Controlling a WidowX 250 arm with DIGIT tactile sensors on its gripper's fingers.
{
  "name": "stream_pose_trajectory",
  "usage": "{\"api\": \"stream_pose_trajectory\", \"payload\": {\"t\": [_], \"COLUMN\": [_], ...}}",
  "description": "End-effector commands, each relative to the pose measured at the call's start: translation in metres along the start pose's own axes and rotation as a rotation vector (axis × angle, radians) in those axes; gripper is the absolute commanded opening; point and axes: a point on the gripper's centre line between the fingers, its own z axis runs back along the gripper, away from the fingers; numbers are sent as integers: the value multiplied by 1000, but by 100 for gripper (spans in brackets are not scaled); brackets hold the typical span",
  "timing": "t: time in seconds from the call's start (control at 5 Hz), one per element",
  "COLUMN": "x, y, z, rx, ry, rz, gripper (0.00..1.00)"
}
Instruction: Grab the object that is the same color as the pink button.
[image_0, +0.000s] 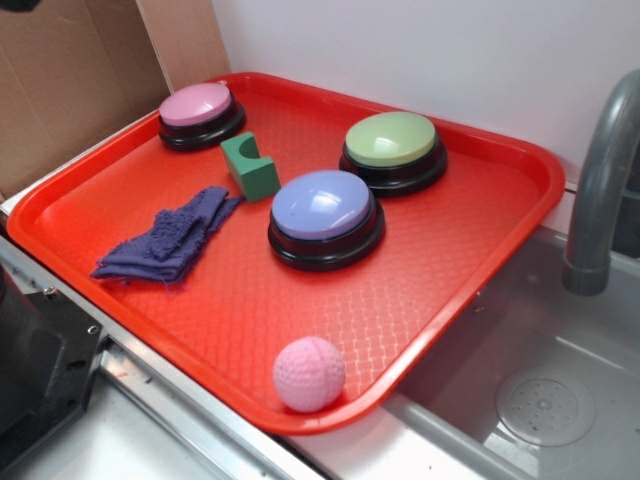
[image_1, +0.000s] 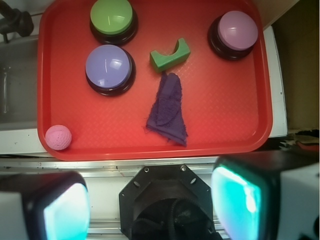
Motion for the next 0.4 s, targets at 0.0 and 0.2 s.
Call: {"api": "stream_pose_trajectory", "payload": {"t": [0.0,0.2], "x": [0,13], "y": [0,-25], "z": [0,-24], "rx": [0,-23], "ry": [0,-17], "rz": [0,-27], "gripper": [100,100]}}
